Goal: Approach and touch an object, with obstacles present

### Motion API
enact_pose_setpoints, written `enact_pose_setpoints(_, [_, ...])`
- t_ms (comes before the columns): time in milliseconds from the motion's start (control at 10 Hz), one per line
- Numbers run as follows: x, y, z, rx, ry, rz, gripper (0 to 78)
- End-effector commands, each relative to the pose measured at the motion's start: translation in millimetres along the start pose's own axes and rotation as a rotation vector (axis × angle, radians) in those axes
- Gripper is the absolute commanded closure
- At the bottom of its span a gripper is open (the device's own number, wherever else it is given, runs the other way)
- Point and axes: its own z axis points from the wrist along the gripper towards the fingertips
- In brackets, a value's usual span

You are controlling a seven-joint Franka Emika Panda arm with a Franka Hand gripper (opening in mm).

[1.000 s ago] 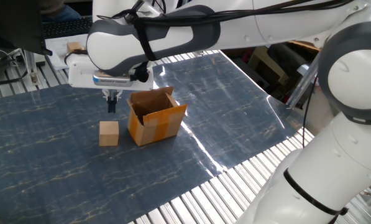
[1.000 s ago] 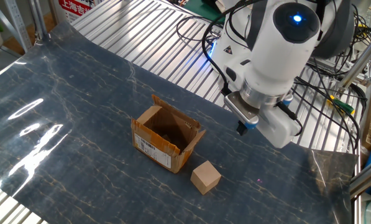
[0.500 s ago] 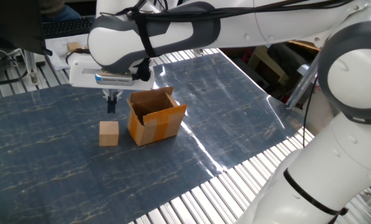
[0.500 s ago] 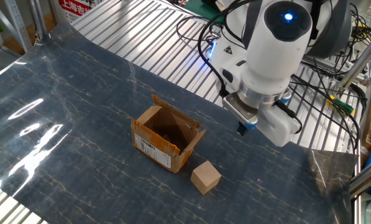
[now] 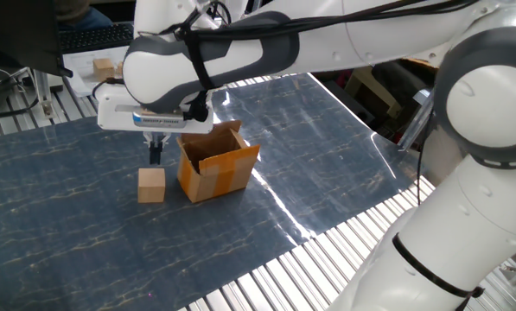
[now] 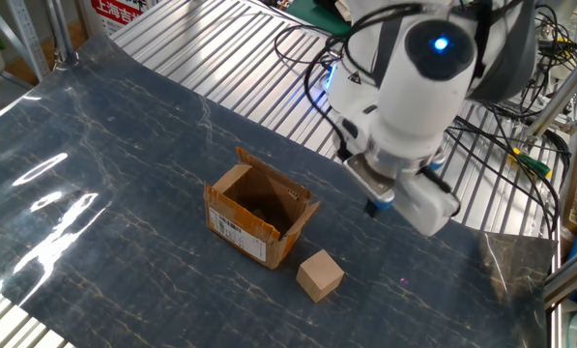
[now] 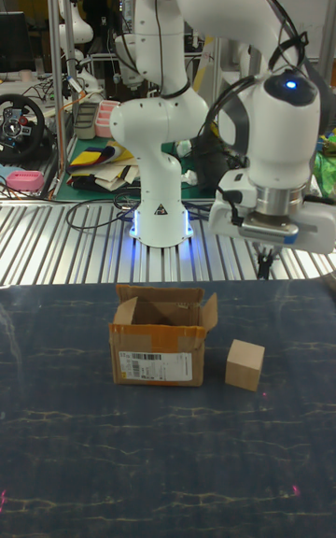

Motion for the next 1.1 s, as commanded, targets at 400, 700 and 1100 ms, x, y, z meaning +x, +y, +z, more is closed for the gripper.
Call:
enact_pose_setpoints(400, [-12.5, -2.4, 39.6, -0.010, -0.042, 0.054, 77.6])
enact_pose_setpoints(700, [-8.2, 5.4, 54.5, 0.001, -0.062, 0.091, 77.6])
enact_pose_setpoints(1100, [-4.4, 13.8, 88.9, 0.006, -0.118, 0.147, 77.6])
